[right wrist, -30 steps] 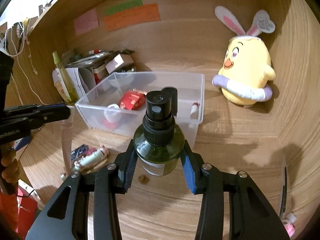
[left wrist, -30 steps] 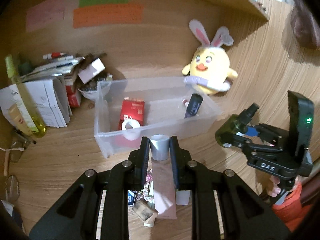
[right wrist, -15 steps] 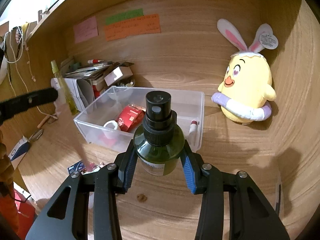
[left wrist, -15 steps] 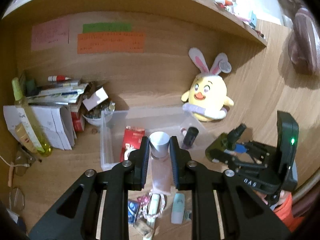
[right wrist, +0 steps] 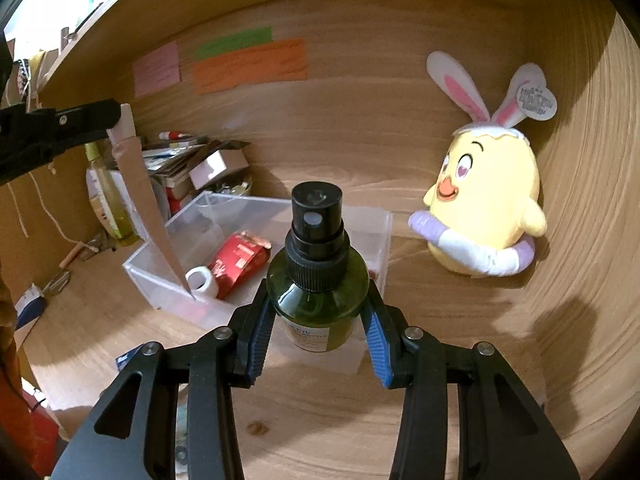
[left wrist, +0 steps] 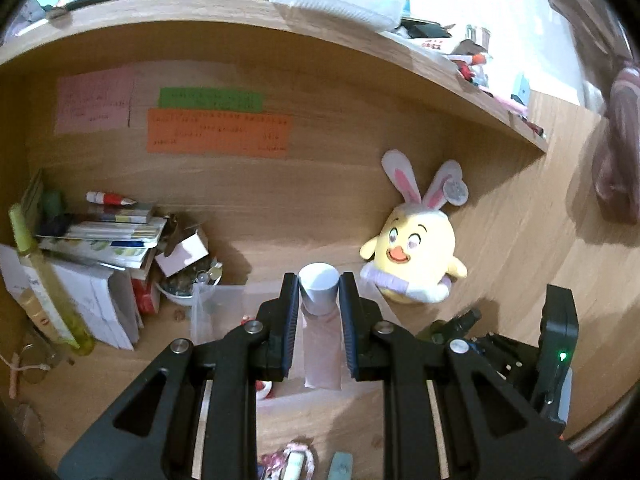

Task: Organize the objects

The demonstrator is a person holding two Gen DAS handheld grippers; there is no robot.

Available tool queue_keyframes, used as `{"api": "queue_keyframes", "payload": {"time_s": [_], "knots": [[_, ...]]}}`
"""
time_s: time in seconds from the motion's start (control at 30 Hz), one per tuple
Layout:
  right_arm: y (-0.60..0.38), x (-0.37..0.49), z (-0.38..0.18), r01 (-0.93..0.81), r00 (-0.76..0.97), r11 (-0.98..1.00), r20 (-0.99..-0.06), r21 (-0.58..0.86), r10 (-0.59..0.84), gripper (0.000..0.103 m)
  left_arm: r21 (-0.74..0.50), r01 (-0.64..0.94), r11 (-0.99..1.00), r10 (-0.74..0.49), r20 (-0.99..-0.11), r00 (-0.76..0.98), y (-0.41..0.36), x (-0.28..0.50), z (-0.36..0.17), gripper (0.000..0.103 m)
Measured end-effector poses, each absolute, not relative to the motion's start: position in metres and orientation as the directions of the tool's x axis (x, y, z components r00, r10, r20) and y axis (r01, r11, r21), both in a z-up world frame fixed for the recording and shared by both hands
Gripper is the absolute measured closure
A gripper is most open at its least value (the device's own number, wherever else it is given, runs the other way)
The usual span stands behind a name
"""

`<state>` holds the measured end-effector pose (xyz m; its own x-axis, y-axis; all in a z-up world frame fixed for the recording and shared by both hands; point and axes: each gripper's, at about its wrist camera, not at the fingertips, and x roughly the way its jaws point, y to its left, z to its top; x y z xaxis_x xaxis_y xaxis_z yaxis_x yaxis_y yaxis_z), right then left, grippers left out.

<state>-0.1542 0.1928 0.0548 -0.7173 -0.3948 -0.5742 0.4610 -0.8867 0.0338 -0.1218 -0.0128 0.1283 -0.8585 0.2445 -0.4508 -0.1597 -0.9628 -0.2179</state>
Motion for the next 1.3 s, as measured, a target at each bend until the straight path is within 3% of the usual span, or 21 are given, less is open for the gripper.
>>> {"api": "queue_keyframes", "payload": {"time_s": [0.23,0.73,1.07,1.3], "knots": [[0.193,-0.185,0.054,0.426,-0.736,-0.903,-0.600,-0.049,-0.315,0.064,-0.286,-0.136,-0.949,0.258,-0.448,-0.856,-0.019,-0.154,0.113,0.083],[0.160,-0.241,0.038,0.477,-0.681,-0.869,-0.680,-0.133,-0.270,0.064,-0.368,-0.037,-0.929,0.271,-0.608,-0.746,-0.052,-0.209,0.042,0.082],[0.144,-0.244,0.029,0.526,-0.649,-0.841,-0.699,-0.127,-0.300,0.064,-0.267,0.016,-0.964,0.180,-0.692,-0.699,-0.057,-0.219,0.010,0.083],[0.144,-0.241,0.032,0.535,-0.642,-0.837,-0.698,-0.112,-0.317,0.064,-0.217,0.005,-0.976,0.151,-0.695,-0.703,-0.052,-0.212,0.012,0.082]]}}
